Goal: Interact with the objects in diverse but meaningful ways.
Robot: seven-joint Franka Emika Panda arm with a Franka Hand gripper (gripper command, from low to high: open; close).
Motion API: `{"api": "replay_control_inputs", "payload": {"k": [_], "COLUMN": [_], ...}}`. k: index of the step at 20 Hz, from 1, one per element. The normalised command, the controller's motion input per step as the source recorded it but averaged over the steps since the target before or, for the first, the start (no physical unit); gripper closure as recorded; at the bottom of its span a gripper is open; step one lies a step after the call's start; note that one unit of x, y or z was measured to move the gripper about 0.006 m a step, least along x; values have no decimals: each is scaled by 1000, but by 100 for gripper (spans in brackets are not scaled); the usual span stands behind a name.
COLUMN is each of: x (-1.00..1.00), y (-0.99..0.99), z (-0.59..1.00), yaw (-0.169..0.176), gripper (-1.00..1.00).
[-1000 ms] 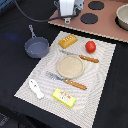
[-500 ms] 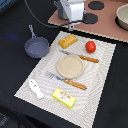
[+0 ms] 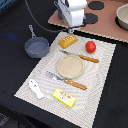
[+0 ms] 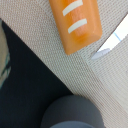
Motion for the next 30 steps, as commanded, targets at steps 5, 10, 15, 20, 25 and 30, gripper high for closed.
{"api": "replay_control_inputs", "payload": {"k": [5,10,15,20,25,30], "x": [1,0,0,34,31,29], "y": [47,30,75,87,75,86], "z": [-337,-335,-289,-195,-143,-163], "yaw": [49,47,55,59,64,65], "gripper": [-100,-100,-100,-100,-100,-100]}}
